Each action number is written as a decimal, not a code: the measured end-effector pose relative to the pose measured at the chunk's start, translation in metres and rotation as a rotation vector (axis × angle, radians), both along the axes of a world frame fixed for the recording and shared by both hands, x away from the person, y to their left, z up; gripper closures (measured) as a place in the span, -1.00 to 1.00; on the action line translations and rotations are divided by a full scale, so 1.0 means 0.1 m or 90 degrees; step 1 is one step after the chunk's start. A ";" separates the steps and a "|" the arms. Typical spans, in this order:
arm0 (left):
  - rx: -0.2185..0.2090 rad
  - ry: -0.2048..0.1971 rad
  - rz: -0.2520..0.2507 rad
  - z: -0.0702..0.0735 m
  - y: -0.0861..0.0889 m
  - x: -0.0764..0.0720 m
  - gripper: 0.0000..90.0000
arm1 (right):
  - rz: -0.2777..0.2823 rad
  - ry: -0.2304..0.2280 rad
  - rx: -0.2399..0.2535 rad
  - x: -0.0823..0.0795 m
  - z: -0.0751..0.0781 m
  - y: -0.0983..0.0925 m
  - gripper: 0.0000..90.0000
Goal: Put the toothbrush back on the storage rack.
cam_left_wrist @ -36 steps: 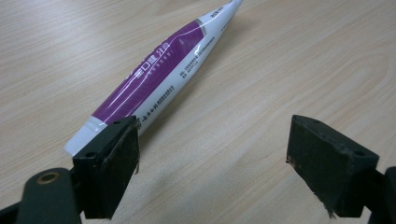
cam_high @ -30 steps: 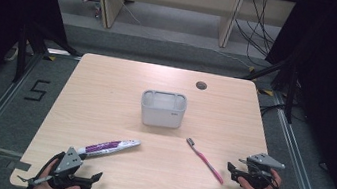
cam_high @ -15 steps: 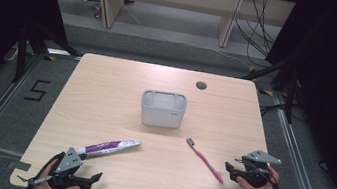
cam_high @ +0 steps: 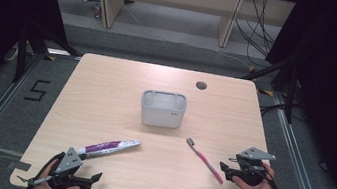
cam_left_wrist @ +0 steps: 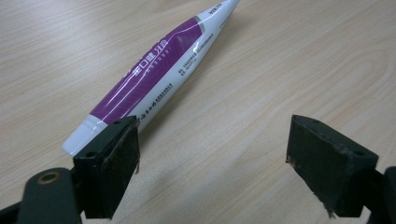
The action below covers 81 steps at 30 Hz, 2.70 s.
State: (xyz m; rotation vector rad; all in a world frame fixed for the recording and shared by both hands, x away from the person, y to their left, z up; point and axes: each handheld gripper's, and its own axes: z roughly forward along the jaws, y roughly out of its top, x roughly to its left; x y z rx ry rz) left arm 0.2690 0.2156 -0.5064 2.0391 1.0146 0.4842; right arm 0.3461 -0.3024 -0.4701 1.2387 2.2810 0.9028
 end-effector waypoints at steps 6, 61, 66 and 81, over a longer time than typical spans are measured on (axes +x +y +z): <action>0.000 0.000 0.000 0.00 0.00 0.00 -0.62 | -0.010 0.031 0.005 -0.03 0.04 0.10 -0.24; -0.006 0.005 0.000 0.00 0.01 0.01 -0.62 | 0.147 0.149 -0.122 0.49 -0.01 0.69 0.58; -0.013 0.002 0.004 0.00 0.00 0.00 -0.62 | 0.165 0.175 -0.143 0.56 -0.02 0.76 0.67; -0.013 0.002 0.003 0.00 0.00 0.00 -0.62 | 0.172 0.230 -0.190 0.69 -0.06 0.85 0.77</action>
